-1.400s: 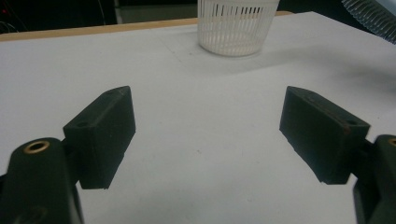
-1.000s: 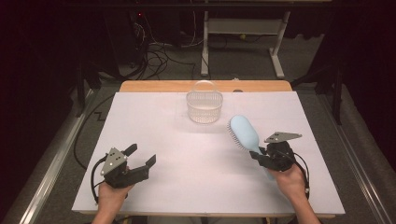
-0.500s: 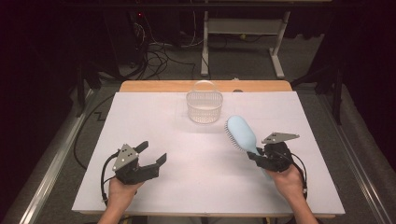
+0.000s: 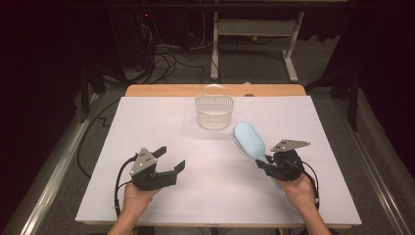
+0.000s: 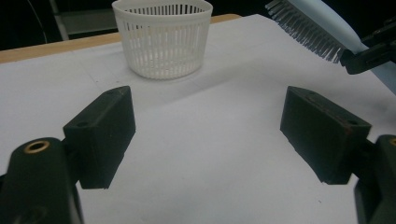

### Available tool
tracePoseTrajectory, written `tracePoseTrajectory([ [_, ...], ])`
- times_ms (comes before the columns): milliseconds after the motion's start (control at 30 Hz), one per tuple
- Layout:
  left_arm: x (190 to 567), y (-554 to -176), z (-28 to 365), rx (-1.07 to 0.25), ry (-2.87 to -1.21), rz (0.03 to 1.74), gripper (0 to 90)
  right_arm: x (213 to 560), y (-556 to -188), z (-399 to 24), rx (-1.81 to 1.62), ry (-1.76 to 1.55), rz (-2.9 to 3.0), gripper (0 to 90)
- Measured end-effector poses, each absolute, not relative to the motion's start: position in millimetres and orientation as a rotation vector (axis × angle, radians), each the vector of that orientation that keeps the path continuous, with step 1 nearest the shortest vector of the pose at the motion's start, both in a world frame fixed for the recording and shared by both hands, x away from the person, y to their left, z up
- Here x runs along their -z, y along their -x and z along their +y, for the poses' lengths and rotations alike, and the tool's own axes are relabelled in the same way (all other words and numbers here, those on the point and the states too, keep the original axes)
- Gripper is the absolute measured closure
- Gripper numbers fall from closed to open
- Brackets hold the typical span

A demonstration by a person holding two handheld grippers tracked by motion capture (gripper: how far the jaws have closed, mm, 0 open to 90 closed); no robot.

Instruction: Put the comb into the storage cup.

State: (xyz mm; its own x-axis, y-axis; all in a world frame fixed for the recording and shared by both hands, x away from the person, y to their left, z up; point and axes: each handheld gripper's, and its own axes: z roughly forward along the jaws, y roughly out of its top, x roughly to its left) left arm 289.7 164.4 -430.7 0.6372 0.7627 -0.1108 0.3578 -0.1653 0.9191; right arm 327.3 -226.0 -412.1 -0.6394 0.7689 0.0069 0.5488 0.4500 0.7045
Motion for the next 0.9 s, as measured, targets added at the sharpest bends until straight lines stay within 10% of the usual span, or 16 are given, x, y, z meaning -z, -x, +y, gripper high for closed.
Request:
tracePoseTrajectory([
  [900, 431.4, -303.9, 111.4, -0.360, -1.825, 0.804, 17.6, 411.9, -321.3, -207.5, -1.000, -1.068, 2.426, 70.3],
])
